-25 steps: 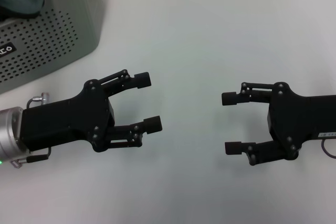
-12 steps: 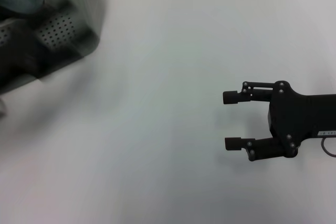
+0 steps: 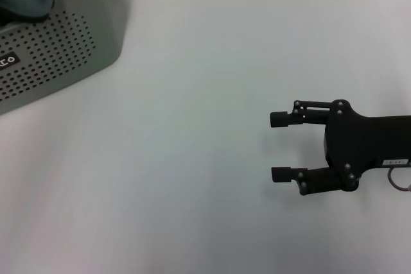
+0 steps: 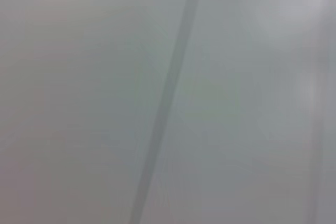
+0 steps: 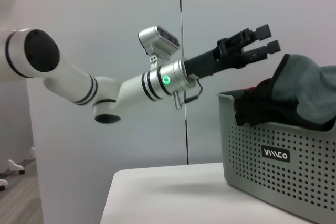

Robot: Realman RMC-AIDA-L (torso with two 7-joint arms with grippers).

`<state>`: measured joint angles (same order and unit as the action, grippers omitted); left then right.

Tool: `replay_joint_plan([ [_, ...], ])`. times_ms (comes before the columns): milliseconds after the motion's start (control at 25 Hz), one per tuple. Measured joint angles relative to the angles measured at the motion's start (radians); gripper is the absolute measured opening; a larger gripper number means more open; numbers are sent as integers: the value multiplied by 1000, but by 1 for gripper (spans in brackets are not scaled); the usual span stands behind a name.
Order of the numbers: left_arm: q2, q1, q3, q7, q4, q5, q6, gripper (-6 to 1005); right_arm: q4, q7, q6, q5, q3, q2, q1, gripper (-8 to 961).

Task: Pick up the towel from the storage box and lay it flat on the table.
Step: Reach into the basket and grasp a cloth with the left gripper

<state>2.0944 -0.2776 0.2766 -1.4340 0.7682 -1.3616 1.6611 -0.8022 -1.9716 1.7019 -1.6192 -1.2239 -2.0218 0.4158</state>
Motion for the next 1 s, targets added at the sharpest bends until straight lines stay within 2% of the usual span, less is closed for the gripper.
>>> replay_joint_plan([
  [160, 3, 33, -1, -20, 63, 38, -89, 891, 19, -9, -7, 3, -5, 0, 13, 774],
  [320, -4, 42, 2, -19, 85, 16, -171, 889, 35, -19, -8, 5, -7, 0, 25, 774],
  [560, -4, 18, 9, 17, 98, -48, -237, 886, 64, -37, -5, 5, -7, -1, 50, 772],
  [1000, -3, -47, 20, 32, 94, -125, -341, 879, 68, -38, -3, -2, -6, -2, 40, 770],
])
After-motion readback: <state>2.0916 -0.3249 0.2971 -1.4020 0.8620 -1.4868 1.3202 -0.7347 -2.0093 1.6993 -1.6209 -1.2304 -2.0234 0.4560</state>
